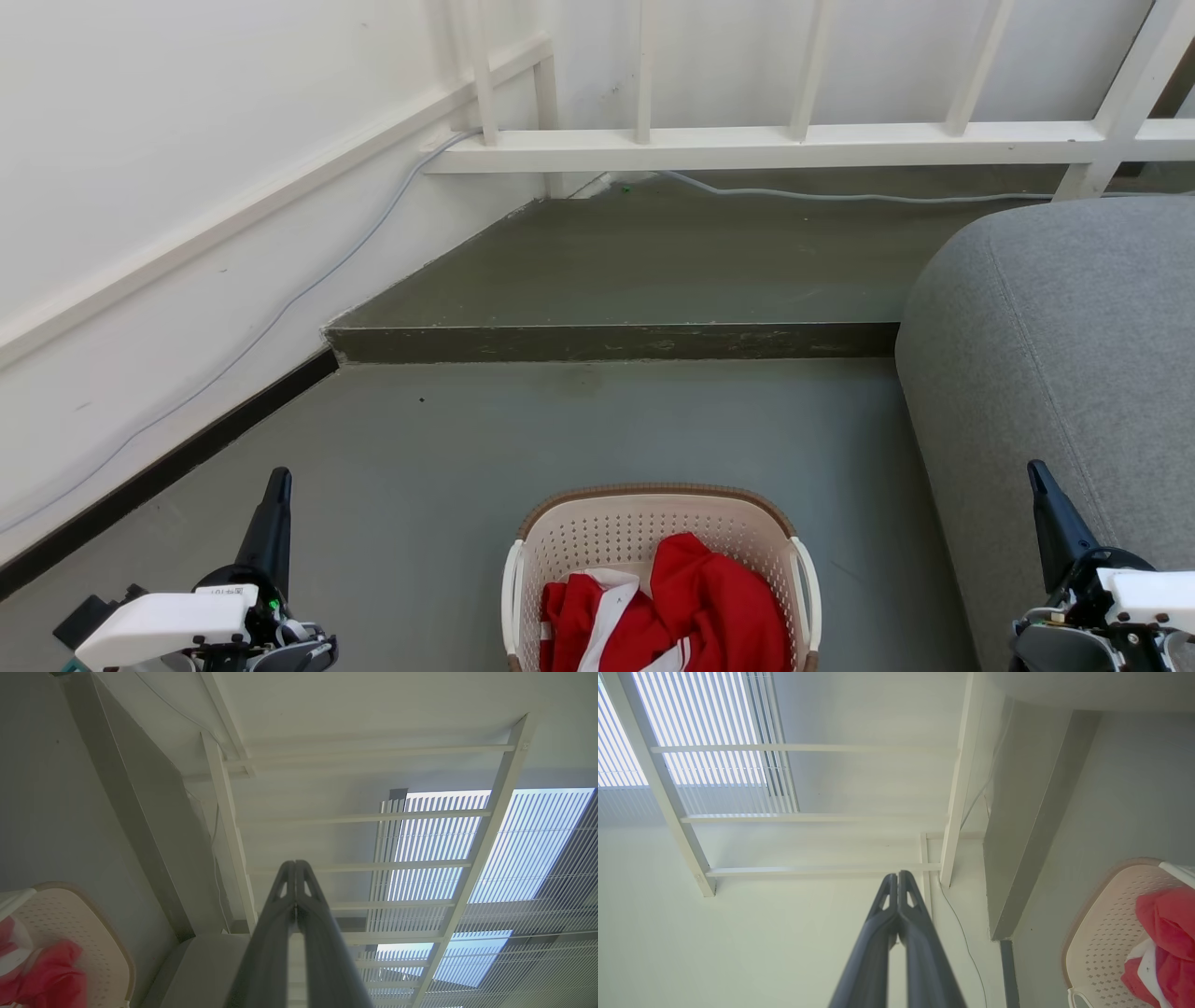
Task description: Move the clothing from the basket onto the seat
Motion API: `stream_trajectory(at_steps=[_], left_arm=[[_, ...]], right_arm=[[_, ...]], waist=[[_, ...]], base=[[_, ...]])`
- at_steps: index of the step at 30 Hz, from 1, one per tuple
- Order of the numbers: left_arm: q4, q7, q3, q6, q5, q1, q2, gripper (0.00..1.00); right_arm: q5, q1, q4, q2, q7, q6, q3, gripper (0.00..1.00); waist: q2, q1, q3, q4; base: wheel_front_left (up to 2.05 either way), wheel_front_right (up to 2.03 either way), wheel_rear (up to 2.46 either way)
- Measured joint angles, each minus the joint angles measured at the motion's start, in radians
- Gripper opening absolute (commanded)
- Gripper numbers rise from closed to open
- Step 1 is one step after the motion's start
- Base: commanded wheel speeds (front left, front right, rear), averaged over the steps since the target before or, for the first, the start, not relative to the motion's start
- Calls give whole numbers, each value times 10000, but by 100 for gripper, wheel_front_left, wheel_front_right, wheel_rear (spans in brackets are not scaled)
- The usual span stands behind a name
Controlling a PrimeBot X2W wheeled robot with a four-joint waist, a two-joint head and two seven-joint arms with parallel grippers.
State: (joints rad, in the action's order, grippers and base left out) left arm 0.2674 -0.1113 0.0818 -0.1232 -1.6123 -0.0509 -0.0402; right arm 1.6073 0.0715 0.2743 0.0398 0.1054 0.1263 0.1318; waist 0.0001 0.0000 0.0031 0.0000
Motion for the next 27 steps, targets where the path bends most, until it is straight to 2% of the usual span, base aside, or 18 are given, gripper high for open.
stream_trajectory(at_steps=[2, 3, 10, 17, 27], left_arm=[[0, 0, 0, 0, 0, 0, 0, 0], [0, 0, 0, 0, 0, 0, 0, 100], [690, 19, -73, 27, -2, 659, 236, 100], [690, 244, -242, 25, 36, 623, 222, 100], [848, 522, -418, 25, 738, 471, 207, 100]], right_arm=[[0, 0, 0, 0, 0, 0, 0, 0], [0, 0, 0, 0, 0, 0, 0, 100], [0, -545, 640, -276, -2, -17, -96, 100], [-84, -512, 606, -230, -21, -29, -205, 100], [-458, -356, 608, 98, -441, -29, -763, 100]], waist=[[0, 0, 0, 0], [0, 0, 0, 0], [0, 0, 29, -2], [0, 5, -63, -8], [0, 3, -93, -24]], base=[[0, 0, 0], [0, 0, 0], [0, 0, 0], [0, 0, 0], [0, 0, 0]])
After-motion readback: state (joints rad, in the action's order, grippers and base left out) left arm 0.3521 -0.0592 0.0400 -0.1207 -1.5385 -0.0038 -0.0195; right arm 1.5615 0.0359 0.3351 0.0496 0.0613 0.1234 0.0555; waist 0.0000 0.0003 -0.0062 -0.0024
